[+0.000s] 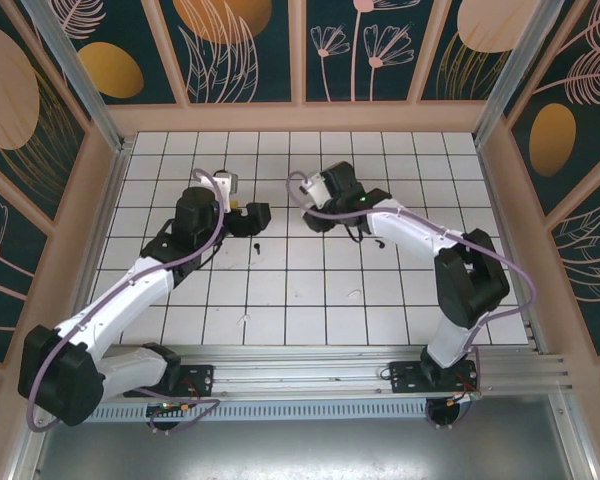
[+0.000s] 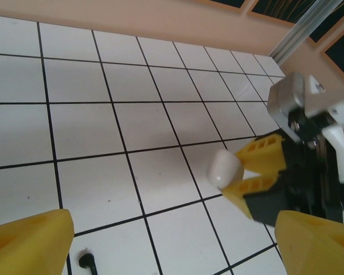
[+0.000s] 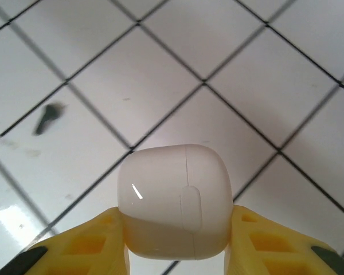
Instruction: Insert the wireless bluetooth earbuds into the charging case
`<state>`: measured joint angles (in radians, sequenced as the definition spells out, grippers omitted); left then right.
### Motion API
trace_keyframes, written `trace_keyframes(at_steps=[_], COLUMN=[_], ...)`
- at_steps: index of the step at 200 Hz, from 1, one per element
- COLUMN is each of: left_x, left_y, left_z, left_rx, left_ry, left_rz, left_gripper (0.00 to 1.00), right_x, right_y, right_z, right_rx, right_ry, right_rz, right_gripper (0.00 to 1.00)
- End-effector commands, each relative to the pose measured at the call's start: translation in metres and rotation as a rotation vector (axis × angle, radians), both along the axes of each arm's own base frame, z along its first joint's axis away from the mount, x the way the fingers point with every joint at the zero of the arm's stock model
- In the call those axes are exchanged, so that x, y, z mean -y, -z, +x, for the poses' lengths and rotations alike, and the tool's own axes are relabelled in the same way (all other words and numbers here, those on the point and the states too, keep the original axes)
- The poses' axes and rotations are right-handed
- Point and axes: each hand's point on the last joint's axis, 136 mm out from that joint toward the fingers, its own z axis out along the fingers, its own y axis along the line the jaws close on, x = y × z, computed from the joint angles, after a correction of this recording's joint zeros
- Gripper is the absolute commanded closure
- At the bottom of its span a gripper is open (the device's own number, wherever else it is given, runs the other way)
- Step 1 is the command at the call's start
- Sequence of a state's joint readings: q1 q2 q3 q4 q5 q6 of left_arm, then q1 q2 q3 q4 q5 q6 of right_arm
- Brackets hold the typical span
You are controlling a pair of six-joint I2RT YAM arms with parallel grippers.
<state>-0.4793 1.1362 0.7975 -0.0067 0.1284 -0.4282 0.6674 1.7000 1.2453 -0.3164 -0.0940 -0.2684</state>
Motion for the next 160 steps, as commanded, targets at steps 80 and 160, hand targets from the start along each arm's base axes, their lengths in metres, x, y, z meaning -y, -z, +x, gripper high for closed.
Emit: trace_keyframes(at_steps=[80, 160], left_x=[0.054, 0.096], left_y=[0.001, 0.004], left_z=[-0.052, -0.062], left_rx=[0.038, -0.065], left_ry=[0.454, 0.652], left_rz=[-0.102, -0.29], left_gripper=[0.35, 0.39], right_x=[-0.016, -0.01], right_y=[-0.043, -0.069], right_z=[-0.078, -0.094], right_rx=[0.292, 0.42], right_ry=[-0.326, -0.367], right_rz=[0.082, 0.118], right_gripper=[0.66, 0.67])
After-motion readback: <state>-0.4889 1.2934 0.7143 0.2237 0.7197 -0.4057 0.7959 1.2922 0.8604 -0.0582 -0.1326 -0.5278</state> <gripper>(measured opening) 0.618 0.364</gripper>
